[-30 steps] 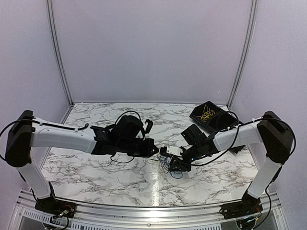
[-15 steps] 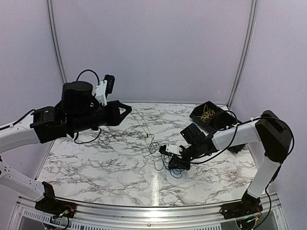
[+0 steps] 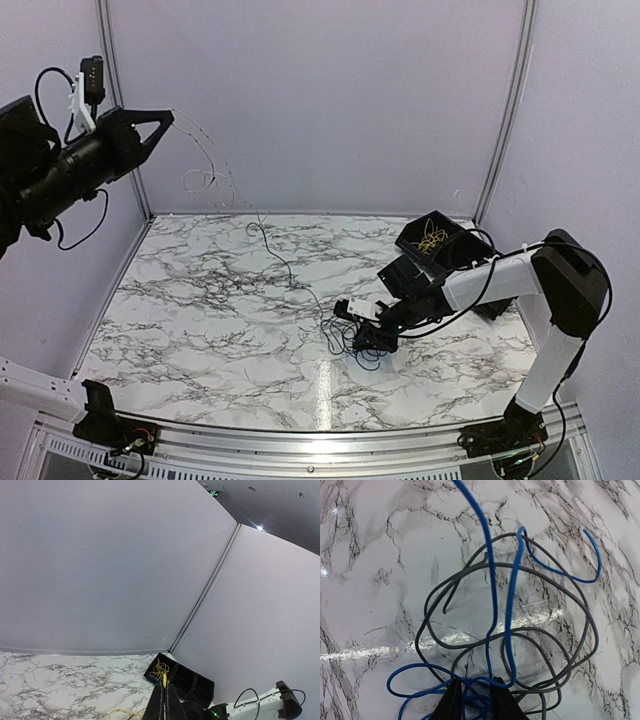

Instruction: Untangle the cables

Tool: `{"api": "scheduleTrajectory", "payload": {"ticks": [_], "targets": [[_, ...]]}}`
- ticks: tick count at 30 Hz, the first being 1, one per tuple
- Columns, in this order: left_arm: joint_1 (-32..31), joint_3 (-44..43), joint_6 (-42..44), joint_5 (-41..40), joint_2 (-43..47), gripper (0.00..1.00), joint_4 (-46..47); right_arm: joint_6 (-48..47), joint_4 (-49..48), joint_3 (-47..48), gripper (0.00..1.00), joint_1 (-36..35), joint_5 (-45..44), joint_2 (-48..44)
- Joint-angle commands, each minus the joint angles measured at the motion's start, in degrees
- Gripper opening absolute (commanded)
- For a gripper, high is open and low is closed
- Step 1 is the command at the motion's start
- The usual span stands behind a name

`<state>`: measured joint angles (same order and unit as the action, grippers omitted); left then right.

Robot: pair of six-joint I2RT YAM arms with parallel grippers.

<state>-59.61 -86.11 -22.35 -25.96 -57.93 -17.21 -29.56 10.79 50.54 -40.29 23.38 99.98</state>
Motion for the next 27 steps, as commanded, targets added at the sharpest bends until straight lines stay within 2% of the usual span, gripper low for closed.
{"api": "scheduleTrajectory", "payload": {"ticks": [1,8,11,13,16,19,22,24,27], "targets": [[-0.2,7.2,-0.7,-0.4,-2.0,0.0,-2.5,0.6,1.7,1.4,0.22,0.8,-2.0,1.0],[-0.2,24.1,-6.1,3.1,-3.6,0.0,4.3,0.2,1.7,1.5,0.23,0.8,-3.0,0.3],[-0.2,25.4,-4.6,3.2,-4.8,0.0,4.4,0.2,1.6,1.3,0.23,0.8,-2.9,0.3],[-0.2,21.8,-1.9,2.4,-5.6,0.0,1.7,0.2,1.7,1.5,0.23,0.9,-2.9,0.8],[-0.2,6.6,4.5,1.4,-7.9,0.0,-6.1,0.3,2.1,1.7,0.22,0.9,-2.9,1.6],[-0.7,-13.1,11.9,-1.2,-10.6,0.0,-14.0,0.3,2.1,1.8,0.22,0.8,-3.1,1.6],[-0.8,-25.9,15.1,-4.2,-10.4,0.0,-14.4,0.2,2.2,1.9,0.21,0.8,-3.2,1.6],[-0.8,-28.0,16.6,-4.5,-9.7,0.0,-13.2,0.1,2.3,1.8,0.21,0.9,-3.2,1.6],[-0.8,-20.5,16.7,-5.6,-7.6,0.0,-10.0,-0.1,2.4,2.0,0.21,0.9,-3.4,1.5]]}}
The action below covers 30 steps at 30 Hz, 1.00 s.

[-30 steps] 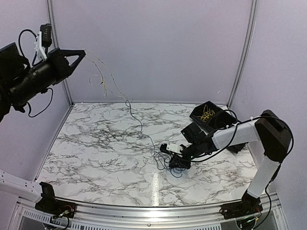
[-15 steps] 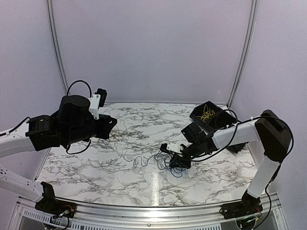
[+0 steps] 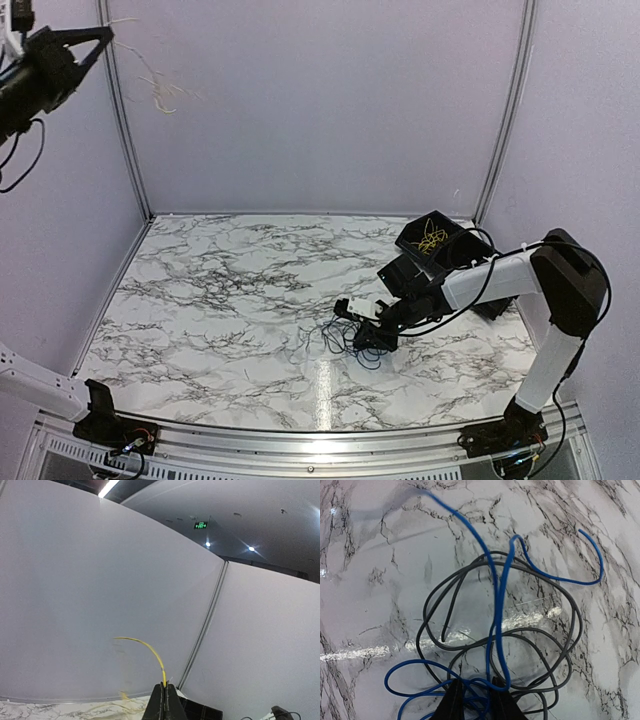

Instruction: Untangle the cables

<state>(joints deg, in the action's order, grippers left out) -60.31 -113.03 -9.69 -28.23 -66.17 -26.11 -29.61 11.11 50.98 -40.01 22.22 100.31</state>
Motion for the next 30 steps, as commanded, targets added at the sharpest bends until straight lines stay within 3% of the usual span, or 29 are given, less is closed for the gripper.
{"api": "scheduleTrajectory", "payload": {"ticks": [1,10,14,22,30], "targets": [[-0.1,10.7,3.4,-3.5,1.1,0.0,0.6,-0.1,2.1,1.6,0.21,0.7,-2.3,1.2],[-0.1,41.1,-7.8,2.3,0.8,0.0,11.1,-0.6,3.4,2.6,0.22,0.8,-2.2,-1.0],[-0.1,49.3,-11.8,7.0,-1.5,0.0,17.9,-0.9,3.8,3.0,0.32,0.9,-3.9,-9.3],[-0.1,57.4,-15.6,14.6,-9.8,0.0,29.8,-3.6,7.1,4.2,0.6,1.0,0.3,-23.1],[-0.2,59.3,-19.6,19.4,-15.3,0.0,38.8,-0.8,7.5,7.3,0.63,0.8,6.0,-18.9]]}}
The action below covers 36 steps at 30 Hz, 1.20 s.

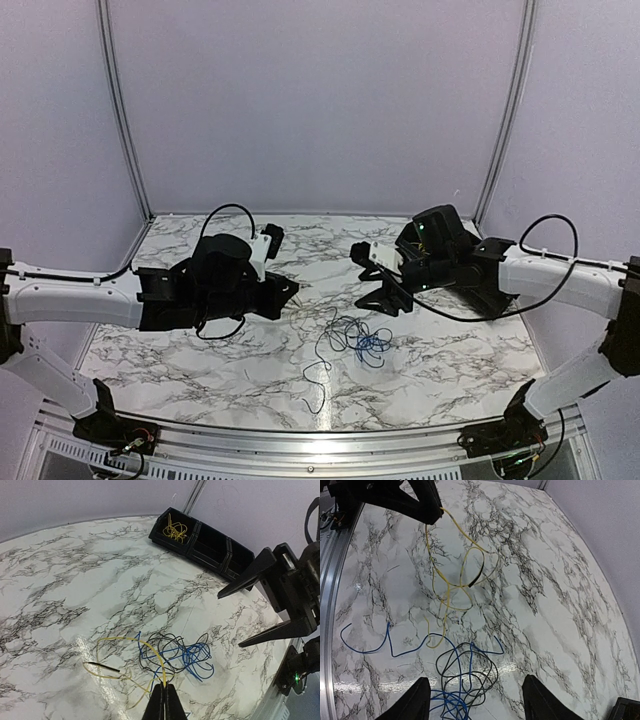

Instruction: Untangle the cables

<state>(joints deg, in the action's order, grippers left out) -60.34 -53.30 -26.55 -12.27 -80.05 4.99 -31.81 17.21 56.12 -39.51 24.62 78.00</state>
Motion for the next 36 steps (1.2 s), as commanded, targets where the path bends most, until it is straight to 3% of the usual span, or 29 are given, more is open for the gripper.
{"api": "scheduleTrajectory", "payload": {"ticks": [1,12,17,19,23,27,36], "targets": [[-0.1,-0.4,-3.4,3.4,-1.7,0.0,8.4,1.7,1.2,2.3,0.64,0.2,4.6,4.4],[-0.1,1.8,-8.0,4.9,-1.4,0.0,12.8,4.7,-3.7,4.7,0.71,-1.4,8.3,13.9],[-0.2,2.9,-8.9,5.2,-0.2,0.0,13.7,6.1,-4.6,7.1,0.68,-1.5,9.4,18.2],[-0.2,3.2,-9.2,5.3,0.2,0.0,13.9,6.8,-5.2,7.6,0.61,-1.5,10.3,19.2],[-0.2,4.2,-9.4,4.8,1.0,0.0,14.2,7.3,-5.6,8.2,0.38,-1.5,11.0,20.0],[-0.2,5.9,-9.3,1.9,2.6,0.0,14.3,6.7,-4.5,7.7,0.01,-0.9,10.1,19.3],[0.3,17.4,-12.6,-7.2,12.5,0.0,12.4,9.7,-3.6,8.2,0.0,17.4,13.6,12.7]]}}
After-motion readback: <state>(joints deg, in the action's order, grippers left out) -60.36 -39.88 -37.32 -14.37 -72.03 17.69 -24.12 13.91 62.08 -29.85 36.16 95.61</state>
